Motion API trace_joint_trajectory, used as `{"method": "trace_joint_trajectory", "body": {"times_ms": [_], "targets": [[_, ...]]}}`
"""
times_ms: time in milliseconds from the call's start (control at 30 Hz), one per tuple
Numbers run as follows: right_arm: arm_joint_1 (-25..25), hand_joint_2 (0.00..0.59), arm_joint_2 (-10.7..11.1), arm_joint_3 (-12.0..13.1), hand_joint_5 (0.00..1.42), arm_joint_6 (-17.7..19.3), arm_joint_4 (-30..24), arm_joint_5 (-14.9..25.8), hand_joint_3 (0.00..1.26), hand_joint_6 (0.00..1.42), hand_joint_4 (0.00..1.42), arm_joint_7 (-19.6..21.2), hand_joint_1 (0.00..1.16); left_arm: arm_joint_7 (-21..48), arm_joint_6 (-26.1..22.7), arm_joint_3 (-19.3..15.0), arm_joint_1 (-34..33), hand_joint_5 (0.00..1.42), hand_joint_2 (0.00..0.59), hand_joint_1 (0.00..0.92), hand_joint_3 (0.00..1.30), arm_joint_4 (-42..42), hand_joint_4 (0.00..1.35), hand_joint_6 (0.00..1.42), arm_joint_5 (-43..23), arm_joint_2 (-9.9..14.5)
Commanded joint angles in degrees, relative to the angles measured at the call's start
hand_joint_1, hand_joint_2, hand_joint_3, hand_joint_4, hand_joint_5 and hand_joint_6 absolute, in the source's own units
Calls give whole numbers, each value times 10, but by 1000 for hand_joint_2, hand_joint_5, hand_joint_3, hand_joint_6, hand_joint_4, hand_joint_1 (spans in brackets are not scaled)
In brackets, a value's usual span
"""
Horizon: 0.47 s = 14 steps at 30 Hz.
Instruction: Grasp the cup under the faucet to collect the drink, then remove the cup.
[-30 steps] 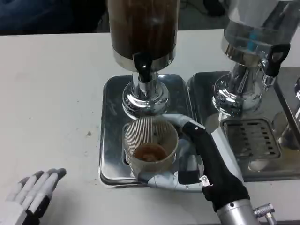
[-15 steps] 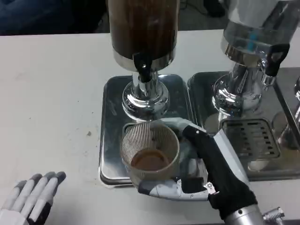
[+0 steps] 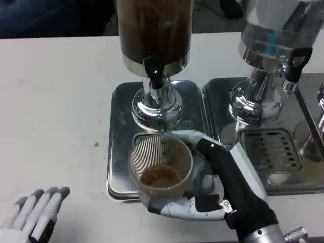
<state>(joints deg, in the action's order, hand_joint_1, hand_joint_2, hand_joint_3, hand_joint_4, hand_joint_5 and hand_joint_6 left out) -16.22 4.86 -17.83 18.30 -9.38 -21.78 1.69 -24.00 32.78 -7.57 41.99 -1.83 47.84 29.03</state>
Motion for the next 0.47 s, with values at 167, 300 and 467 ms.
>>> {"method": "trace_joint_trajectory", "body": {"times_ms": [167,300,467], "targets": [[0,130,-11,-4,899,1,-29,1,757,1195,845,8,1025,-5,-2,7,-3,0,131,0,0,-3,0,0,-6,1],[-3,129,-12,-6,899,-2,-33,-2,758,1195,845,9,1023,-7,1,7,-3,0,131,0,0,-3,0,0,-8,2],[-4,129,-12,-7,899,-7,-34,0,759,1195,845,8,1021,-6,-1,10,-7,0,131,0,0,-2,0,0,-9,2]]}}
